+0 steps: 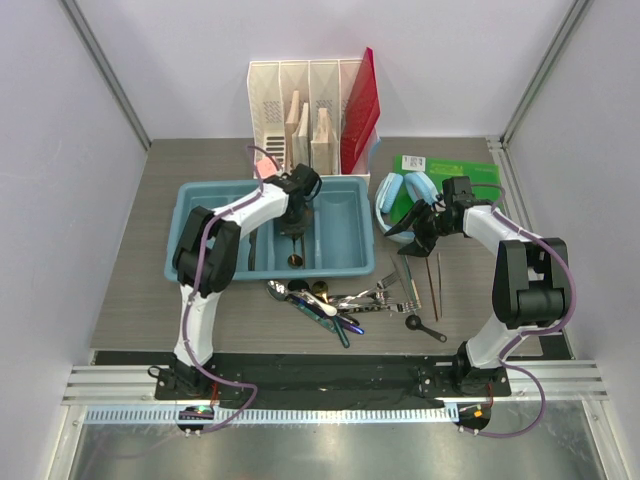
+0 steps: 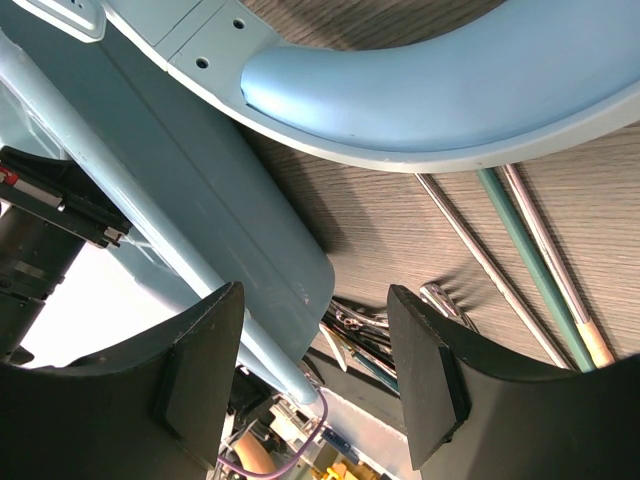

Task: Sort the eating utensils into containers
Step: Pick up the spoon from the storage box.

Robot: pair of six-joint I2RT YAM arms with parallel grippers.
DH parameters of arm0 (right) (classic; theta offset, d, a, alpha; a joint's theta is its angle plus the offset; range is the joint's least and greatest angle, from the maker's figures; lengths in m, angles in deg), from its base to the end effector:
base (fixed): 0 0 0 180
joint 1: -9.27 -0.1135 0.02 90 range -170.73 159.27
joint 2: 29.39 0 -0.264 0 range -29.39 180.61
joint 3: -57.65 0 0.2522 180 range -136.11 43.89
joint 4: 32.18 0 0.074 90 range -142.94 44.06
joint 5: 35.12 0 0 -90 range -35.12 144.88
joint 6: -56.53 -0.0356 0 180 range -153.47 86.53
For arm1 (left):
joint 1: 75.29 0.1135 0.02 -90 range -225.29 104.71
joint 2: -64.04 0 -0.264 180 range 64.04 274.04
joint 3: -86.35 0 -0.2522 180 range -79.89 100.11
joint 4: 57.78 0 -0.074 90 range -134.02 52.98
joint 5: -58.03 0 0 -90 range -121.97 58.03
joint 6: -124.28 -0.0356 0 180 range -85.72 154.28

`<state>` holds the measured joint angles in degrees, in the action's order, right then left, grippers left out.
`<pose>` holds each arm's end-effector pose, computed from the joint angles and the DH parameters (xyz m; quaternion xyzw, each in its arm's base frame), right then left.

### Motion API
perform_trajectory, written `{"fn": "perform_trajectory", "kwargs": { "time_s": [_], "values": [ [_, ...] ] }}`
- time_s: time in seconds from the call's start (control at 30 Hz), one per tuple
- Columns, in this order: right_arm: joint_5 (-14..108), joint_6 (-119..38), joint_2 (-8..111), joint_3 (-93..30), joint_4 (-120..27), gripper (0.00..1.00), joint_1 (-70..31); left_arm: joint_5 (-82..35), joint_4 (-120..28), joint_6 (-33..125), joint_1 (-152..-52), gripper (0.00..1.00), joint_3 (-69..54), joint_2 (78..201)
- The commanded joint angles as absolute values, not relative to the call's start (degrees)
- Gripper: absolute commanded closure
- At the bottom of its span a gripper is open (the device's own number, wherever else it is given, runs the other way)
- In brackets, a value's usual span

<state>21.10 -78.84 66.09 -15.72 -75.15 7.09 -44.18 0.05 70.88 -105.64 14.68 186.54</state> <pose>0.3215 0.0320 0.1874 0.2856 0.8918 0.3428 0.0746 0.3835 -0.2158 0.1709 -0.0702 0.9797 0.0018 0.1877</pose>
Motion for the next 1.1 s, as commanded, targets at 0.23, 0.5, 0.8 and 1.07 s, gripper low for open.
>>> {"fn": "perform_trajectory", "kwargs": {
  "time_s": [0.23, 0.5, 0.8, 1.07],
  "values": [
    [20.9, -78.9, 64.7, -16.4, -75.6, 0.36, 7.2, -44.9, 2.6, 70.7, -105.3, 1.0, 12.3, 176.2],
    [20.4, -78.7, 64.2, -16.0, -75.5, 0.36, 7.2, -46.8, 3.2, 70.4, -105.4, 1.0, 15.8, 172.6],
    [19.8, -78.3, 64.4, -16.1, -75.6, 0.36, 7.2, -44.1, 4.0, 70.3, -105.3, 1.0, 18.1, 176.1],
    [19.6, -78.2, 63.6, -14.9, -75.5, 0.36, 7.2, -43.2, 2.7, 70.0, -105.7, 1.0, 18.4, 178.5]
  ]
}}
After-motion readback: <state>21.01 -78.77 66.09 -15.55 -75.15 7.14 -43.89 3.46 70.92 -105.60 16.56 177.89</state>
